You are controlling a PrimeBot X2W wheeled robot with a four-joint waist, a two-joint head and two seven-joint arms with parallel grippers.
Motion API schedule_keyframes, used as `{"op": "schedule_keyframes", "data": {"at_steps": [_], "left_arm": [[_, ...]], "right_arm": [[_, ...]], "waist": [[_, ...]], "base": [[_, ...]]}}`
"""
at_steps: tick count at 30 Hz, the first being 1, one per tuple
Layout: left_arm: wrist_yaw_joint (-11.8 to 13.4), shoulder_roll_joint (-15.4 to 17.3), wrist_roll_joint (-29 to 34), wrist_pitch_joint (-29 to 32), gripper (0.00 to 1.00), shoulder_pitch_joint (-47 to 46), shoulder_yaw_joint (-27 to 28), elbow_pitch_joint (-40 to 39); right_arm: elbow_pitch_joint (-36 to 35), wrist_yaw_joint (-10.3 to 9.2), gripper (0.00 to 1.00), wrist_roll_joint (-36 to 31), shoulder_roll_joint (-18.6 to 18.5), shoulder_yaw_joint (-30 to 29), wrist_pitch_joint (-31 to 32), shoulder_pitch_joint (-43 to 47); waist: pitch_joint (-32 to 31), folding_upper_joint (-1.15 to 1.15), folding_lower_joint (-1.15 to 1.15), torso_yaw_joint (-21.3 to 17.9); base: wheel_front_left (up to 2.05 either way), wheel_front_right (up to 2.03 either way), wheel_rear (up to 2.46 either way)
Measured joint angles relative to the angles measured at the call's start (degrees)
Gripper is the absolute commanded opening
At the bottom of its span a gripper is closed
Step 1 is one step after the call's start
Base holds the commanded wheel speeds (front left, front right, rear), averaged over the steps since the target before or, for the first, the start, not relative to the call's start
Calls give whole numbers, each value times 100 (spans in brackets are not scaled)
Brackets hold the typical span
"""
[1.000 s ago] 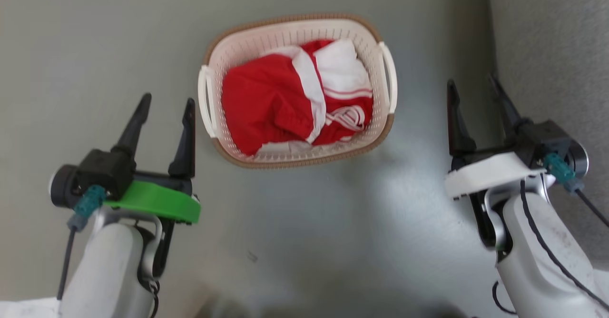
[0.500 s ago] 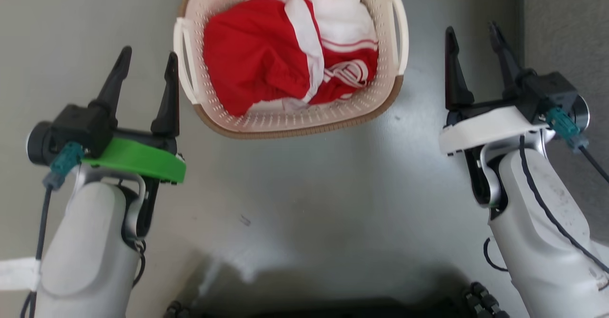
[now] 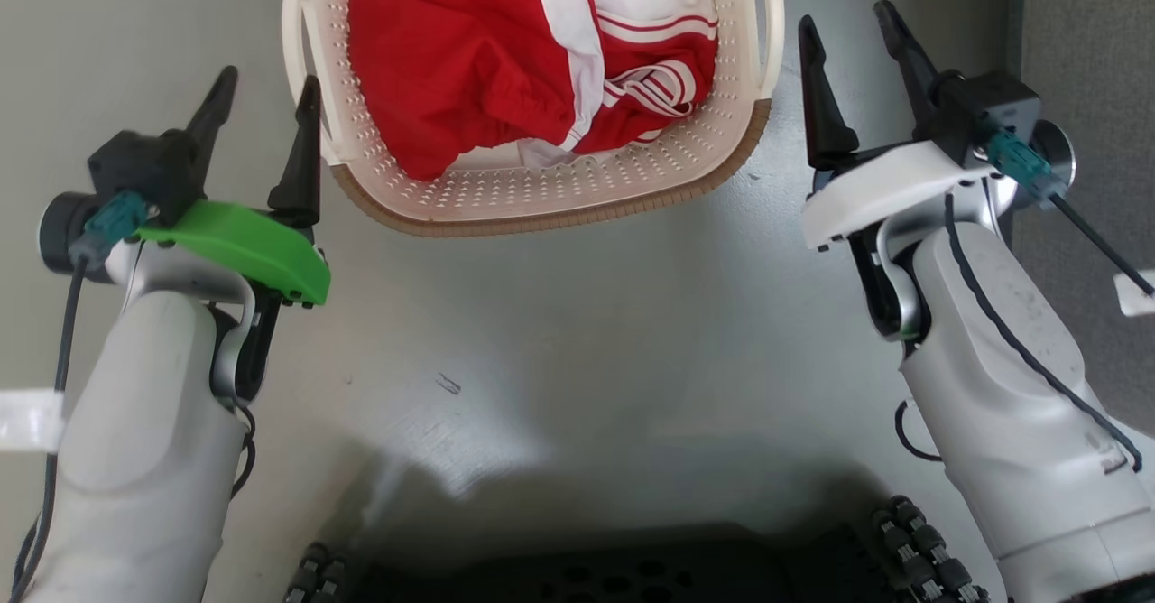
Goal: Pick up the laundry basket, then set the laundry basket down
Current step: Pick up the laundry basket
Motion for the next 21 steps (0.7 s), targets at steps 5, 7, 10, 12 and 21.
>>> {"op": "schedule_keyframes", "data": {"at_steps": [5, 7, 10, 12, 21], "left_arm": [[-80, -24, -116, 190, 100, -274, -105, 445], [-116, -24, -151, 269, 100, -394, -131, 611], [-133, -25, -201, 392, 100, -571, -168, 849], [-158, -25, -225, 452, 100, -676, -193, 994], [-209, -35, -426, 758, 100, -1329, -346, 1573]], "right_arm": [[476, 81, 100, 67, 31, 46, 64, -264], [646, 118, 100, 130, 46, 76, 98, -397], [893, 155, 100, 197, 64, 159, 158, -603], [1067, 207, 100, 211, 76, 222, 189, -731], [1815, 354, 100, 371, 96, 458, 450, -1343]], "waist": [[62, 0, 0, -33], [78, 0, 0, -42], [99, 0, 0, -59], [112, 0, 0, -72], [178, 0, 0, -129]], "base": [[0, 0, 0], [0, 0, 0], [0, 0, 0], [0, 0, 0], [0, 0, 0]]}}
